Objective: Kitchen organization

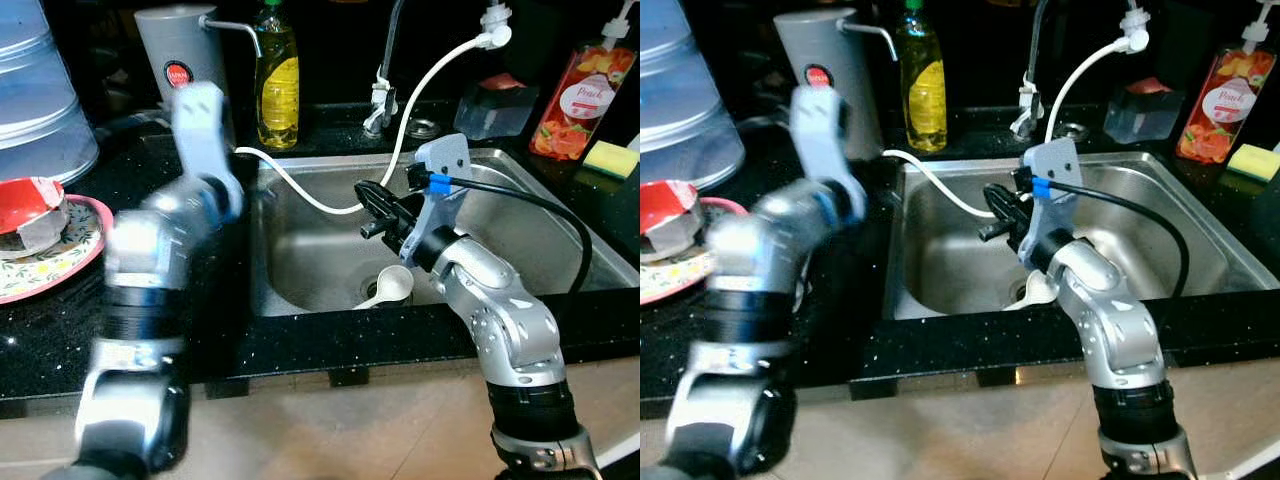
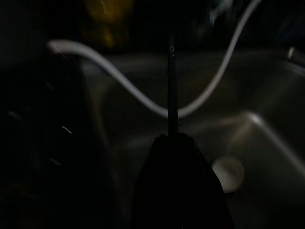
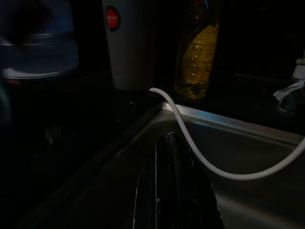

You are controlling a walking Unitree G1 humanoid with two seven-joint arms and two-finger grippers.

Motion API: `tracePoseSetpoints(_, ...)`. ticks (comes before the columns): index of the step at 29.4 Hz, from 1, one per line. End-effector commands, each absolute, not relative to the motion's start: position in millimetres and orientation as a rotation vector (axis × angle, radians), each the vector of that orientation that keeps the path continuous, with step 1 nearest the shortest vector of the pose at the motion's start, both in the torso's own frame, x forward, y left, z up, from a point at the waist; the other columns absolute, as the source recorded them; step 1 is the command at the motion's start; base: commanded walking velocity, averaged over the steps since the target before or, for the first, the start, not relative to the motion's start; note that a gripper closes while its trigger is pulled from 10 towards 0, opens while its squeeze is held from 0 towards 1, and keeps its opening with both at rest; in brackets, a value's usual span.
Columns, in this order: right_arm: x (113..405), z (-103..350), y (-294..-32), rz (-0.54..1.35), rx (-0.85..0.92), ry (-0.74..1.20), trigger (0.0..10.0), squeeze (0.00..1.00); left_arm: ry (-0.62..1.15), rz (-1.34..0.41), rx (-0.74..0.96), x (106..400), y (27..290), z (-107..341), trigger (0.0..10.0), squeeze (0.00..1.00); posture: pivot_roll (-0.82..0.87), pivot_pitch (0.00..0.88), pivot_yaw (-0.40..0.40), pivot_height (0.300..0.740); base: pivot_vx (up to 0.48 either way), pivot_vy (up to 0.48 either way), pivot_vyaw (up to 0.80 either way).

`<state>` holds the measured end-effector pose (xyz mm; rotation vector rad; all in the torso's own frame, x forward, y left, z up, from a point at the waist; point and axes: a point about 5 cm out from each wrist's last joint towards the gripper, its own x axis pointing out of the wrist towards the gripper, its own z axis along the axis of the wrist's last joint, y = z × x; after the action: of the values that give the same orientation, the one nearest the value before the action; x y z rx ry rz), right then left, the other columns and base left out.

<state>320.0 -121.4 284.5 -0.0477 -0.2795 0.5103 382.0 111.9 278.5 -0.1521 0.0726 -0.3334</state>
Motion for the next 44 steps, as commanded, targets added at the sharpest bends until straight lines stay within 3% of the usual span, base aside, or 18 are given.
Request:
tracePoseSetpoints(1, 321.2, 285.3, -124.0, 0.491, -0.044, -0.294, 10.0, 0.0, 0.069, -0.295, -0.135, 389.0, 111.2, 270.6, 10.0, 0.0, -0.08, 0.095, 0.013, 0.74, 0.0, 0.0, 0.0)
tracePoseSetpoints(4, 321.1, 287.8, -123.0, 0.492, -0.038, -0.306, 10.0, 0.0, 0.088, -0.249, -0.127, 398.4, 109.2, 261.3, 10.0, 0.0, -0.08, 0.1, 0.006, 0.74, 0.0, 0.0, 0.0)
tracePoseSetpoints(5, 321.0, 289.1, -122.5, 0.492, -0.037, -0.312, 10.0, 0.0, 0.09, -0.247, -0.126, 400.8, 107.9, 259.7, 10.0, 0.06, -0.08, 0.1, 0.006, 0.74, 0.0, 0.0, 0.0)
tracePoseSetpoints(6, 320.8, 290.7, -122.1, 0.492, -0.033, -0.32, 10.0, 0.0, 0.093, -0.239, -0.126, 403.4, 106.8, 259.2, 10.0, 1.0, -0.08, 0.099, 0.005, 0.74, 0.0, 0.0, 0.0)
tracePoseSetpoints(19, 319.3, 290.7, -118.4, 0.5, -0.024, -0.327, 10.0, 0.0, -0.004, -0.295, -0.288, 409.8, 100.0, 277.3, 10.0, 1.0, -0.08, 0.105, 0.003, 0.74, 0.0, 0.0, 0.0)
tracePoseSetpoints(20, 319.1, 290.7, -117.8, 0.502, -0.023, -0.328, 10.0, 0.0, -0.024, -0.295, -0.286, 410.3, 100.9, 281.8, 10.0, 0.11, -0.09, 0.107, 0.004, 0.74, 0.0, 0.0, 0.0)
tracePoseSetpoints(21, 318.7, 290.7, -117.8, 0.504, -0.022, -0.328, 10.0, 0.0, -0.021, -0.268, -0.1, 410.2, 104.4, 286.8, 10.0, 0.0, -0.09, 0.108, 0.004, 0.74, 0.0, 0.0, 0.0)
tracePoseSetpoints(28, 318.1, 289.4, -118.9, 0.499, -0.023, -0.323, 10.0, 0.0, 0.0, -0.281, 0.15, 398.0, 124.3, 291.4, 10.0, 0.0, -0.08, 0.114, 0.011, 0.74, 0.0, 0.0, 0.0)
tracePoseSetpoints(30, 318.0, 287.6, -120.3, 0.493, -0.022, -0.318, 10.0, 0.0, 0.048, -0.278, 0.184, 384.8, 146.1, 291.7, 10.0, 0.0, -0.07, 0.115, 0.015, 0.74, 0.0, 0.0, 0.0)
tracePoseSetpoints(35, 318.7, 285.5, -121.2, 0.489, -0.02, -0.313, 10.0, 0.0, 0.086, -0.14, 0.091, 372.2, 171.7, 292.0, 10.0, 0.0, -0.05, 0.116, 0.02, 0.74, 0.0, 0.0, 0.0)
tracePoseSetpoints(44, 321.5, 282.5, -117.6, 0.5, -0.013, -0.308, 10.0, 0.0, 0.166, 0.103, -0.085, 356.9, 193.6, 275.6, 10.0, 0.0, -0.03, 0.112, 0.024, 0.74, 0.0, 0.0, 0.0)
